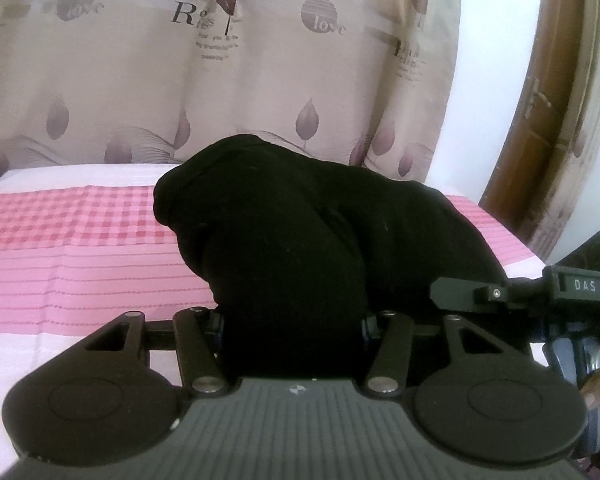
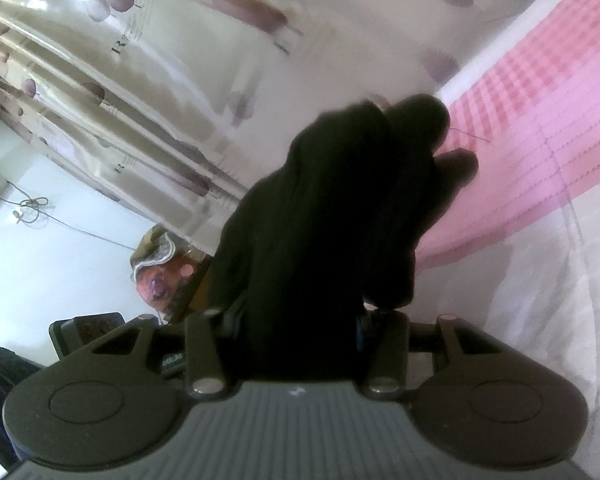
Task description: Fold small clothes
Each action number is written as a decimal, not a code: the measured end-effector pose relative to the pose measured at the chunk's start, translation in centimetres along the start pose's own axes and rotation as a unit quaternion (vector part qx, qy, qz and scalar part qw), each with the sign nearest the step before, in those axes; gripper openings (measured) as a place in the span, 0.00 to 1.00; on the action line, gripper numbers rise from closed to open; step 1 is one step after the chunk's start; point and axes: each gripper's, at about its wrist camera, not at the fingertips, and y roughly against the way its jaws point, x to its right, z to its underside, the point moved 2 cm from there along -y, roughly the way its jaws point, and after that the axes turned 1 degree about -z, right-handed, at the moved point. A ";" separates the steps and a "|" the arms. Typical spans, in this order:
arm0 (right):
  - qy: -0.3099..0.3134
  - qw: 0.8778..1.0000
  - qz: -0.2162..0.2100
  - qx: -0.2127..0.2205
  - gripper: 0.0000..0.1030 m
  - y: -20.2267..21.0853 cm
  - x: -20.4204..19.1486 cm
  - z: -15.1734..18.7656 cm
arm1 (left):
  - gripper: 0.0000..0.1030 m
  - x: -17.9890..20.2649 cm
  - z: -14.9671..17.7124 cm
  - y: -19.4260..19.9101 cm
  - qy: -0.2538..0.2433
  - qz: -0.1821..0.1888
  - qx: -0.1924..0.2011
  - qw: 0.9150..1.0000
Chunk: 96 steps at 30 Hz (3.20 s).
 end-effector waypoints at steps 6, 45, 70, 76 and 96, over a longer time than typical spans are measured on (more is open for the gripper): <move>0.001 1.000 0.001 -0.001 0.45 -0.2 -0.5 0.0 | 0.52 -0.2 0.0 0.4 0.005 -0.001 0.002 1.000; -0.033 0.998 0.049 0.013 0.45 1.5 4.3 -0.9 | 0.52 1.4 0.9 -6.0 0.020 0.005 -0.035 0.999; 0.007 0.995 0.104 0.005 0.45 1.4 6.7 -0.7 | 0.63 0.2 2.2 -8.5 0.020 -0.025 -0.039 0.999; 0.080 0.983 0.165 0.005 0.51 1.3 5.5 -0.1 | 0.82 -0.1 2.9 -8.7 0.023 -0.047 -0.025 0.998; 0.237 0.923 0.284 0.106 0.86 3.8 -0.2 4.4 | 1.00 -0.2 3.9 -5.9 0.028 -0.102 0.055 0.993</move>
